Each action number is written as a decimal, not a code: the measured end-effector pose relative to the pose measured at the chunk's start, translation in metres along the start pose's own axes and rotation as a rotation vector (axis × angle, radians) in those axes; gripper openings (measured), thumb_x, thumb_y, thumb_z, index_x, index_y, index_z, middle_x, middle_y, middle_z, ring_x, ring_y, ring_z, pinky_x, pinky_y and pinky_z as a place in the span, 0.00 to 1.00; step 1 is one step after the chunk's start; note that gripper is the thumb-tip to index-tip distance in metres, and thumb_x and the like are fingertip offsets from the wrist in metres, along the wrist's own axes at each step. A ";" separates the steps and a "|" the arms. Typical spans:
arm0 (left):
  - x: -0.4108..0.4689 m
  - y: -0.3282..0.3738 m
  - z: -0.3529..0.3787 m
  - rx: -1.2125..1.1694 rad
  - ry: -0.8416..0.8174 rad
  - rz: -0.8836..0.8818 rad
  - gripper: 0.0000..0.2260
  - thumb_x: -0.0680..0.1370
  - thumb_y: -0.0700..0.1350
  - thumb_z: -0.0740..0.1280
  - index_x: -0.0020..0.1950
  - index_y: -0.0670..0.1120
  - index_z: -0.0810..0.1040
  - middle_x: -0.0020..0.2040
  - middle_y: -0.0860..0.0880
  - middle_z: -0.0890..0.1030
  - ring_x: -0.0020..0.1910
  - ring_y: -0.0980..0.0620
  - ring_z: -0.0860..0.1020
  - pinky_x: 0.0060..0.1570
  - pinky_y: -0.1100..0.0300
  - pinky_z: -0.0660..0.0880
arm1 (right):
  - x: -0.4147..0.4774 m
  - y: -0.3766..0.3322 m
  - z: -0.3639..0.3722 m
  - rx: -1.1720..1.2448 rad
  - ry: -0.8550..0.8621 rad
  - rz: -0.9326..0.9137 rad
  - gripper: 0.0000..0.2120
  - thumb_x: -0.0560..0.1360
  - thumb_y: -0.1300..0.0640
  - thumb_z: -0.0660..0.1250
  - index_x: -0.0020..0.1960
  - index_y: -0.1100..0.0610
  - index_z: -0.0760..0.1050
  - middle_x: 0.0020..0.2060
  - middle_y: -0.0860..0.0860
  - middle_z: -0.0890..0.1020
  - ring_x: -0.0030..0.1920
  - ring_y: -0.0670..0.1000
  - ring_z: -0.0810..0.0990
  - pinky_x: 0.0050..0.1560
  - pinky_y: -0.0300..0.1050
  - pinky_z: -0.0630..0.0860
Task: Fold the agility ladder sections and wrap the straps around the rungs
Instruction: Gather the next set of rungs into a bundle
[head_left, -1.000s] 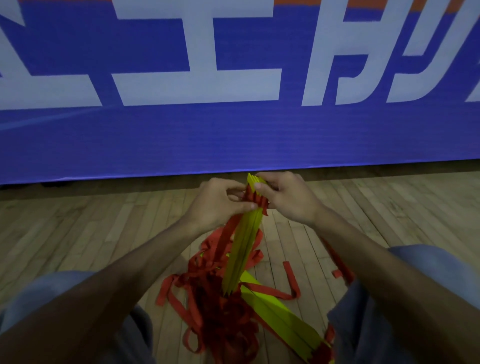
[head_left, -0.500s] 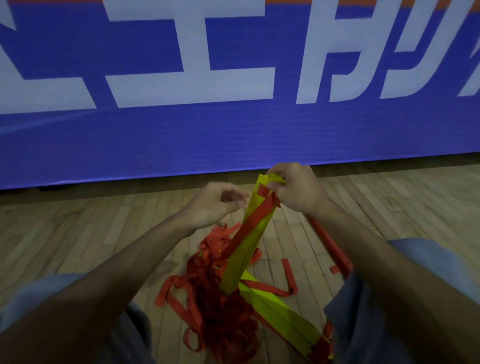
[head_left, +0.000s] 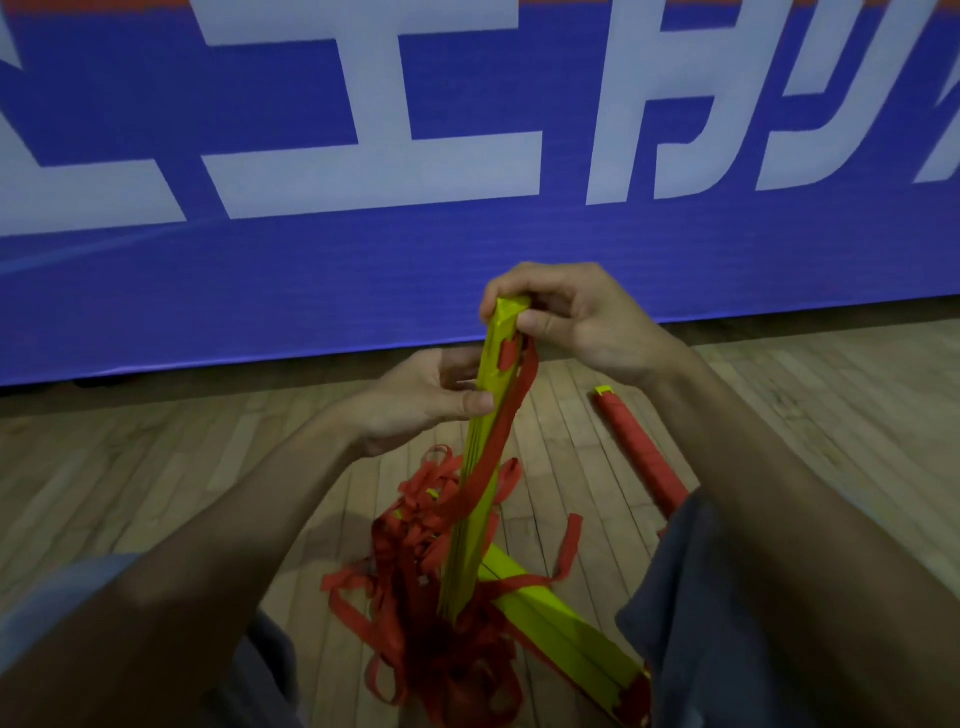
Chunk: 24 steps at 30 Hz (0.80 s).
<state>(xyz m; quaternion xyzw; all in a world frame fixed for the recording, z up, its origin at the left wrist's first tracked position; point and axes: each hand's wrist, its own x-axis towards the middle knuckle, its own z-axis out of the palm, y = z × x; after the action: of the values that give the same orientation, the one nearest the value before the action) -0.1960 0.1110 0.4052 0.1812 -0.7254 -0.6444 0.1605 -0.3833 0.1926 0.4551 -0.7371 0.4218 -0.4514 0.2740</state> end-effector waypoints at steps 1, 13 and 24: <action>0.001 -0.002 0.002 0.000 0.025 0.004 0.24 0.65 0.55 0.79 0.58 0.51 0.81 0.55 0.51 0.84 0.57 0.51 0.80 0.57 0.57 0.77 | -0.001 0.001 0.000 0.022 0.011 0.001 0.12 0.77 0.71 0.60 0.56 0.60 0.76 0.49 0.56 0.80 0.49 0.54 0.81 0.50 0.44 0.79; 0.000 0.002 0.011 0.013 0.390 0.150 0.15 0.70 0.46 0.71 0.57 0.51 0.80 0.52 0.51 0.84 0.51 0.55 0.81 0.49 0.61 0.79 | 0.001 0.031 0.023 -0.175 0.281 0.290 0.09 0.78 0.51 0.67 0.51 0.56 0.81 0.46 0.54 0.85 0.50 0.53 0.83 0.56 0.57 0.77; -0.009 0.020 -0.011 0.139 0.836 0.226 0.15 0.65 0.47 0.80 0.50 0.52 0.83 0.42 0.51 0.84 0.34 0.59 0.78 0.45 0.54 0.80 | 0.003 0.013 0.031 0.485 0.145 0.416 0.18 0.76 0.51 0.63 0.56 0.65 0.75 0.31 0.56 0.66 0.22 0.52 0.70 0.26 0.44 0.73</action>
<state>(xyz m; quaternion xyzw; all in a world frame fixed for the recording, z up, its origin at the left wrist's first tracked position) -0.1840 0.1081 0.4259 0.3565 -0.6549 -0.4437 0.4971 -0.3598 0.1846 0.4328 -0.5142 0.4620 -0.5244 0.4972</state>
